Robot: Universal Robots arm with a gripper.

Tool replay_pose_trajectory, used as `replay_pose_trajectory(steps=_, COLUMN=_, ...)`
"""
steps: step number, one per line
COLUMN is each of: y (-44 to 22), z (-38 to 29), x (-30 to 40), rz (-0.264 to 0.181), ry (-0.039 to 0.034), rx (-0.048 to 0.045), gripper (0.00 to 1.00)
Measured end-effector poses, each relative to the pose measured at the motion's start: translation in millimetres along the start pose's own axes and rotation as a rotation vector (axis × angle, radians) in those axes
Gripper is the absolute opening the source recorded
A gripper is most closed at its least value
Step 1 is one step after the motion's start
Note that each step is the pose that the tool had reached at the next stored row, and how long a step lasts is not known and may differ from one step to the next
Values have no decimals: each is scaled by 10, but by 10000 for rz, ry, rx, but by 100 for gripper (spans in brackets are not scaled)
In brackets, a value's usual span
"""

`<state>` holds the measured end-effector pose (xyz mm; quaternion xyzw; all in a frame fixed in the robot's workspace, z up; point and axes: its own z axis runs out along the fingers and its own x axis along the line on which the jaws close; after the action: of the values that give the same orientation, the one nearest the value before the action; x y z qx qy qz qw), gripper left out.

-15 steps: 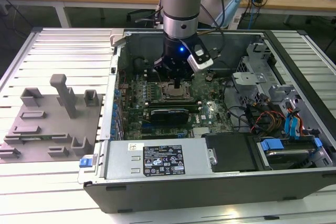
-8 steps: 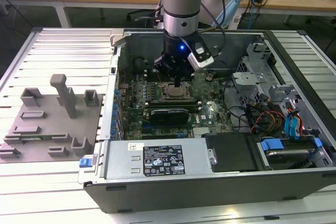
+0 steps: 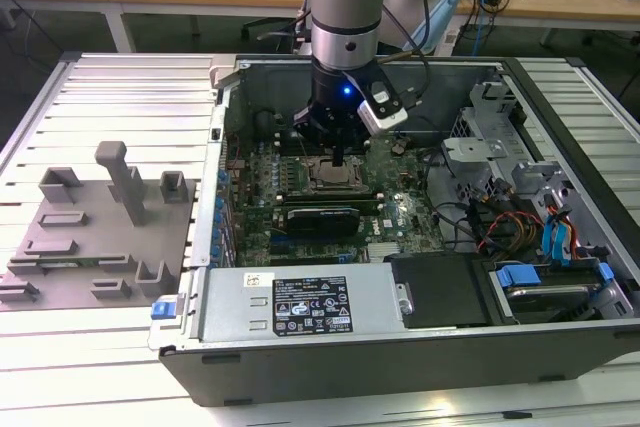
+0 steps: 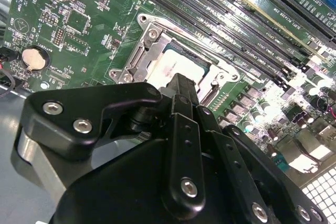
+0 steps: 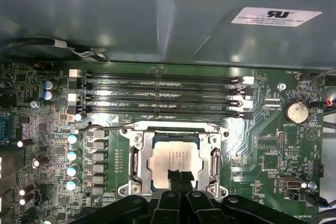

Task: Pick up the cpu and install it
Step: 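Install the first cpu locking lever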

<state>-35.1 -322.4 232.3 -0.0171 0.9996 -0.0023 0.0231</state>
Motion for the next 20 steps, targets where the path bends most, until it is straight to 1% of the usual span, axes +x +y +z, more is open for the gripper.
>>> replay_pose_trajectory(steps=7, y=-1, z=0, x=0, rz=0, ry=0, rx=0, gripper=11)
replay_pose_trajectory(steps=8, y=-1, z=0, x=10, rz=-1, ry=0, rx=0, gripper=11)
replay_pose_trajectory(steps=10, y=2, z=-4, x=93, rz=0, ry=-1, rx=-1, gripper=11)
replay_pose_trajectory(steps=12, y=4, z=-7, x=153, rz=0, ry=0, rx=-1, gripper=11)
replay_pose_trajectory(steps=14, y=8, z=-11, x=250, rz=1, ry=0, rx=-1, gripper=11)
replay_pose_trajectory(steps=16, y=9, z=-14, x=305, rz=0, ry=1, rx=-1, gripper=11)
replay_pose_trajectory(steps=17, y=11, z=-16, x=355, rz=1, ry=0, rx=-1, gripper=11)
replay_pose_trajectory(steps=20, y=14, z=-20, x=428, rz=0, ry=0, rx=-1, gripper=11)
